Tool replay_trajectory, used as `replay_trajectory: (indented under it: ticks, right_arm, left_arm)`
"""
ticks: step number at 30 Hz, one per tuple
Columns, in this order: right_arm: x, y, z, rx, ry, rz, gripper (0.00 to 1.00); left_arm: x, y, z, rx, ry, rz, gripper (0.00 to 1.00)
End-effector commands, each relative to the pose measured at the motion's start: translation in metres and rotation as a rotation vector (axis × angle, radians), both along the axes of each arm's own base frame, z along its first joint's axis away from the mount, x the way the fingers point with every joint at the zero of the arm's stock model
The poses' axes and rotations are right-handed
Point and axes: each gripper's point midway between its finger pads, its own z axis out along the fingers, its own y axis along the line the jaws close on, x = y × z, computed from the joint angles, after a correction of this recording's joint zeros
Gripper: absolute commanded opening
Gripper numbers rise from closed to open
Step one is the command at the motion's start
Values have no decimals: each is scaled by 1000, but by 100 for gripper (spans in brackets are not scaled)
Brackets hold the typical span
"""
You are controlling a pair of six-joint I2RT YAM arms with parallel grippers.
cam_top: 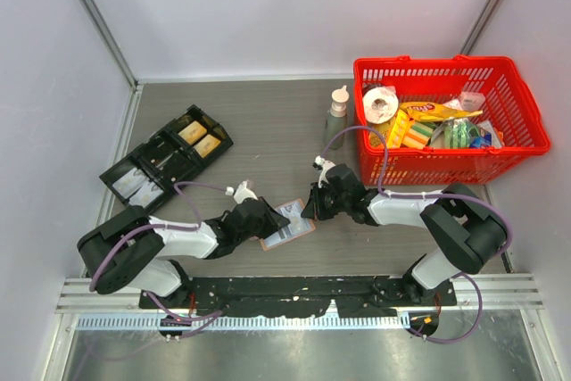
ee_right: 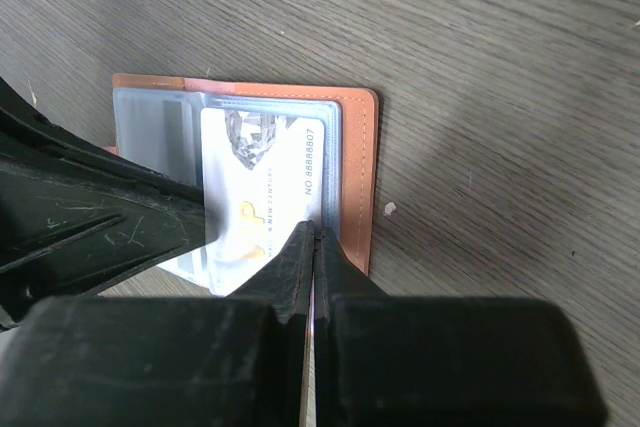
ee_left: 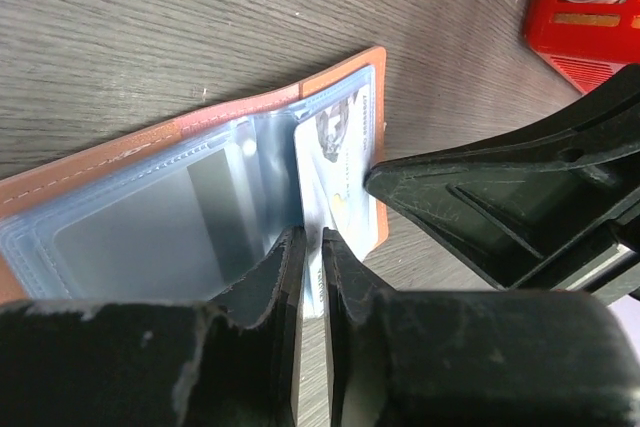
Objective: Take the credit cards out of the card holder
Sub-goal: Remove the credit card from the card holder.
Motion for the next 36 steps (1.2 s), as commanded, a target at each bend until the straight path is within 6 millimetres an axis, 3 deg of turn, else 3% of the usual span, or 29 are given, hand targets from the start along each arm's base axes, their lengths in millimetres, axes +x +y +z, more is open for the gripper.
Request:
replay_trajectory:
  ticks: [1,9,18,29,36]
  right_arm:
    - [-20,-20,-31,-94,98,-14,1]
    - [-20,-19,-31,-90,97,-10,1]
    - [-21,-20,-33,-93,105,-12,1]
    - [-18,-30,-41,-129,119,-43,1]
    - [-19,-27,-40,-116,120,-36,1]
  left_arm:
    - [7,-16,16,-47,-37,-24,17]
    - [6,-15,7,-38,-7,-12,25]
    - [5,-14,6,-62,1,4,0]
    - [-10,21,3,27,39,53,0]
    - [-10,21,0,52,40,37,3]
